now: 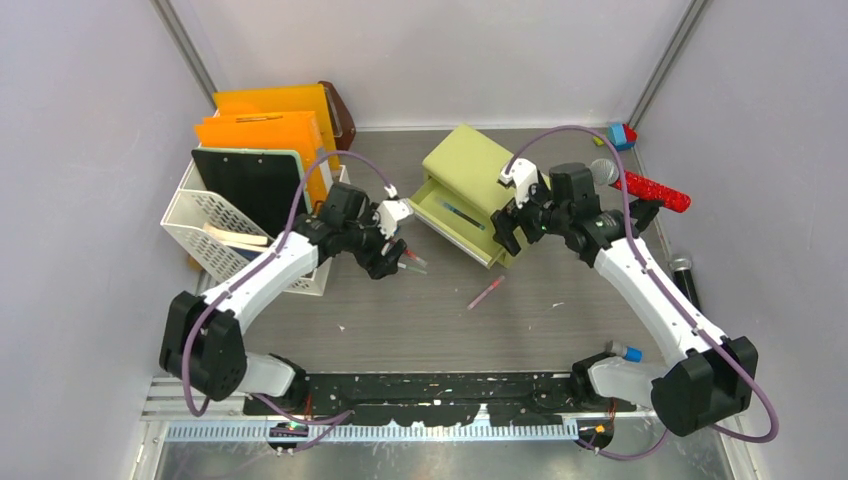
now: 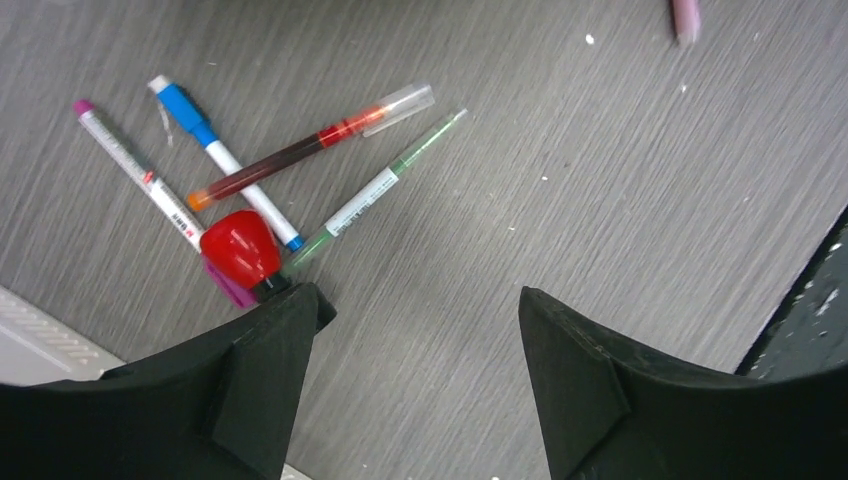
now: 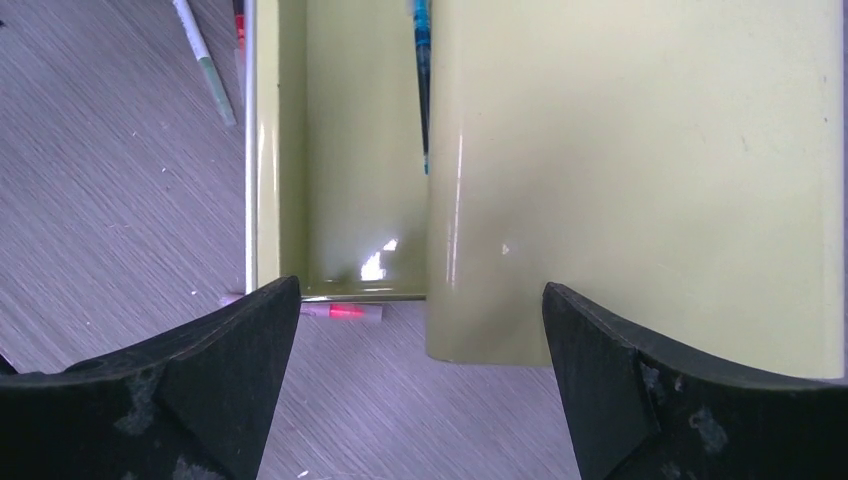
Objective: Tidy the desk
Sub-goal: Pick up the stationery from the center of the board.
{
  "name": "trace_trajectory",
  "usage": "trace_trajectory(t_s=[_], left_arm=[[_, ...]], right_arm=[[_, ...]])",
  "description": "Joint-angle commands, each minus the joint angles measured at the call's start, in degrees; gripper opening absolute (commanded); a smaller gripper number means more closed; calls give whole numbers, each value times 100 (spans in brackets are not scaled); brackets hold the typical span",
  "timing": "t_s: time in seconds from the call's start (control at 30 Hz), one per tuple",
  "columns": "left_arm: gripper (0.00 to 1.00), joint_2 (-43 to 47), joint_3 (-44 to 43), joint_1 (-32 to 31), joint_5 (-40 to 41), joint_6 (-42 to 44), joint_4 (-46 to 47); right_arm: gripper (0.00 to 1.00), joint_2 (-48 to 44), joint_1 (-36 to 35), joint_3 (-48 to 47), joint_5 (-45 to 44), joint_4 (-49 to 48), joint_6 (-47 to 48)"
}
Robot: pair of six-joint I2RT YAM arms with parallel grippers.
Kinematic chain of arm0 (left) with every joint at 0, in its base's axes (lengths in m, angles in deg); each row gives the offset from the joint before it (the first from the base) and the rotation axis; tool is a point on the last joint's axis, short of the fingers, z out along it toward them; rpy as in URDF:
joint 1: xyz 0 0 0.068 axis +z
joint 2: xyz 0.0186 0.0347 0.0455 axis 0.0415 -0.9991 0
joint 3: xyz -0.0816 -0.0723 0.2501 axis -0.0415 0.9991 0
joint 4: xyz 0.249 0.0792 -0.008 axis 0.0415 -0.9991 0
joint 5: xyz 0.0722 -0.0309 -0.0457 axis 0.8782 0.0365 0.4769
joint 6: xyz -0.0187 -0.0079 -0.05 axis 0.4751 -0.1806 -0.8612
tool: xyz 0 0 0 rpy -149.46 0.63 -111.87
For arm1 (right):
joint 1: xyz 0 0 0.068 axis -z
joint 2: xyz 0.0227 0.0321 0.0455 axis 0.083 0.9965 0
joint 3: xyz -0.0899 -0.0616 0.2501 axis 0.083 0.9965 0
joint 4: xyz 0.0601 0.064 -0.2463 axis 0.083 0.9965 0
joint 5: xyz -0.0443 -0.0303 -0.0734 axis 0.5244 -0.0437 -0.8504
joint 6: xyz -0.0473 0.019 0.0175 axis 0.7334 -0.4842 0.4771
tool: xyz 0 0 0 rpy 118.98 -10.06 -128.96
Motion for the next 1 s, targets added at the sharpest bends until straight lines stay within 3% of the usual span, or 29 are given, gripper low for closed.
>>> trace_trajectory(t_s=[0.0, 0.4, 0.7, 0.97], left_arm=[[73, -468, -211, -193, -37, 1203, -164], [59, -1109, 206, -570, 415, 2772, 748], [48, -1367, 349, -580, 449, 3394, 896], [46, -1532, 381, -584, 422, 3839, 991]], right_arm=[[97, -312, -22, 226, 357, -454, -5], [97, -486, -11, 384, 430, -594, -61], [96, -483, 4, 395, 439, -601, -61], [96, -461, 21, 397, 461, -600, -82]])
